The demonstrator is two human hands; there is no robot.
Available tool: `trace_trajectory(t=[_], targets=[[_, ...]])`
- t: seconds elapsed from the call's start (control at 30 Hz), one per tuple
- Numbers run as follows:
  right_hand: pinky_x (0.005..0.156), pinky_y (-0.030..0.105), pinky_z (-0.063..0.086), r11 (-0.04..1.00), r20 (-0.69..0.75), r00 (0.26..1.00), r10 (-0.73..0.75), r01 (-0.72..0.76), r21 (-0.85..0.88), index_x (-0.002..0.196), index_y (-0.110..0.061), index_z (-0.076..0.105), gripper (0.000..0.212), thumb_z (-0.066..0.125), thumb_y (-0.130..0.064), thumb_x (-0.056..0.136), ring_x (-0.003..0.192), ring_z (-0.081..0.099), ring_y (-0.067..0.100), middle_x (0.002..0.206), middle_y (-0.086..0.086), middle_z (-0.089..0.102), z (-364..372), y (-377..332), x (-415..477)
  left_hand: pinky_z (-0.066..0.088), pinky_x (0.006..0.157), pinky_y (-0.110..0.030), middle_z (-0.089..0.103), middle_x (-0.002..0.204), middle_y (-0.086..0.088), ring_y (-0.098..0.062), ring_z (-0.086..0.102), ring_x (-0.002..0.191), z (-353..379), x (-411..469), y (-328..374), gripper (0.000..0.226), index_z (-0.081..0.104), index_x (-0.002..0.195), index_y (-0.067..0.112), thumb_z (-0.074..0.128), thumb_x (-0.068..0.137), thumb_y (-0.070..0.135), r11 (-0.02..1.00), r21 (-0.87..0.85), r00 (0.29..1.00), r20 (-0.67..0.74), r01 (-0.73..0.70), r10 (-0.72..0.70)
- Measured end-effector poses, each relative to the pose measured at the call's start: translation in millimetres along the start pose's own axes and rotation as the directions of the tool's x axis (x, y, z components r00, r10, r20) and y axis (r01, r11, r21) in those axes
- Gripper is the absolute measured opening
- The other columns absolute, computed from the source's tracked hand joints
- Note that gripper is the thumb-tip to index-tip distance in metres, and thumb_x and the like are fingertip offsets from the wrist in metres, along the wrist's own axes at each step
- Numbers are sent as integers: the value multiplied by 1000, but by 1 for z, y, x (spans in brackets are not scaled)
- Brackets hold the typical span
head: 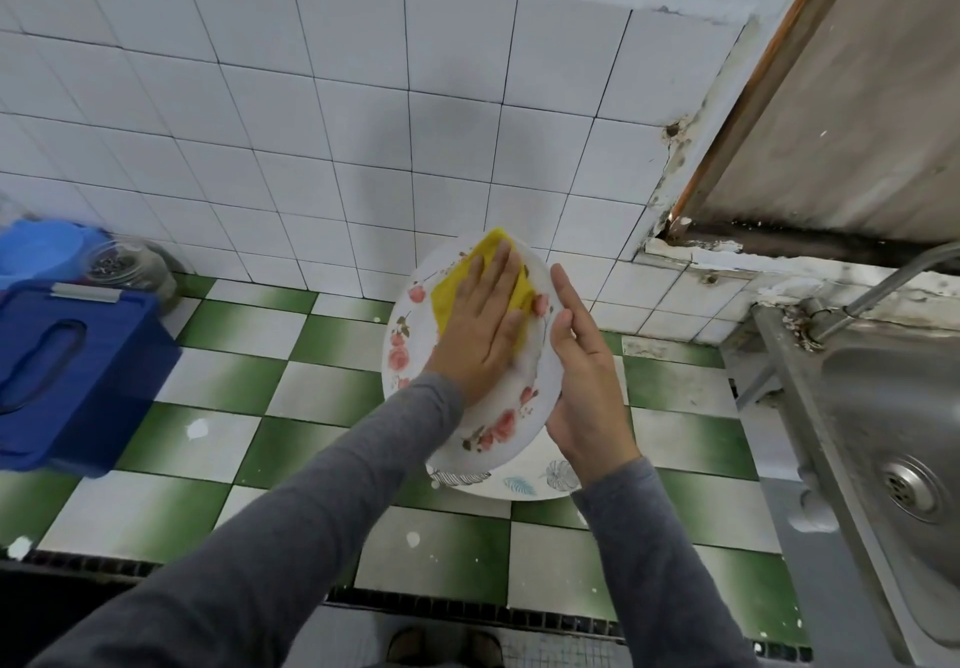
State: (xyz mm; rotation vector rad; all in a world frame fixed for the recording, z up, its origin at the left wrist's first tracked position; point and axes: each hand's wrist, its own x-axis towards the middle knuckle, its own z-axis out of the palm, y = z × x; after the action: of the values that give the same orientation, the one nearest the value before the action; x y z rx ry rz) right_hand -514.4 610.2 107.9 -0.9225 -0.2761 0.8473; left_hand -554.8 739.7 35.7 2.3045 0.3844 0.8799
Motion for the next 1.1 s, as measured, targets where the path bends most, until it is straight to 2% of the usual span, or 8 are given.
trace_trajectory(t=[0.13,0.23,0.37,0.47,0.7,0.87,0.97,1.1], targets=[[93,38,58,998,25,1000,-13,14,-64,131,-31,60,36,48,-26,98,119,65,20,136,-1,64,-2,-1,-7,-6,123,-49,-6,165,6,-20,-12,153,-13,9,-29,66,1,156,22,13,98,52,965,31,965,-55,260,-258],[98,42,55,987,34,999,-9,14,-157,131,-35,61,37,49,-30,97,124,62,22,141,-1,60,1,6,-4,-7,124,-47,-10,164,8,-19,-14,153,-8,4,-20,70,-2,157,19,13,98,53,943,-84,937,-114,321,-330],[109,49,46,970,22,1000,-21,26,-243,133,-41,62,38,46,-35,98,135,52,20,148,-5,53,0,12,4,-8,124,-38,-13,162,9,-20,-14,153,6,-9,16,67,-2,157,17,16,101,49,971,-125,977,-36,206,-212],[103,43,51,986,46,999,8,0,-169,136,-36,59,40,44,-31,100,130,57,20,147,-3,55,-2,11,5,-5,125,-42,-8,163,9,-23,-12,153,1,-5,5,62,-1,154,20,17,103,51,994,-62,996,-12,93,-93],[102,43,52,987,51,999,19,-10,-159,127,-37,66,35,49,-30,97,128,59,22,141,-2,60,1,16,1,-5,125,-41,-5,161,15,-14,-12,152,-6,6,-10,68,3,157,24,14,97,55,909,-167,909,-114,381,-402],[114,48,42,988,-12,1000,8,-10,-152,130,-39,65,37,46,-30,100,136,51,19,149,-3,52,-4,22,8,-5,125,-34,-5,164,10,-19,-11,153,11,-10,16,59,4,155,22,18,102,44,976,-132,985,2,174,-175],[103,40,52,997,-33,999,22,-25,-80,132,-30,63,35,43,-22,104,127,60,20,142,1,59,-6,15,6,-4,125,-40,-3,164,11,-15,-12,153,4,-4,-1,56,8,156,23,23,105,41,984,-87,988,10,153,-153],[82,31,60,996,-184,980,-79,84,17,129,-20,62,32,42,-13,106,111,69,21,124,6,71,-7,1,3,-12,123,-31,-8,158,15,11,-28,138,-14,2,-21,53,1,150,30,23,104,41,960,74,952,128,271,-279]])
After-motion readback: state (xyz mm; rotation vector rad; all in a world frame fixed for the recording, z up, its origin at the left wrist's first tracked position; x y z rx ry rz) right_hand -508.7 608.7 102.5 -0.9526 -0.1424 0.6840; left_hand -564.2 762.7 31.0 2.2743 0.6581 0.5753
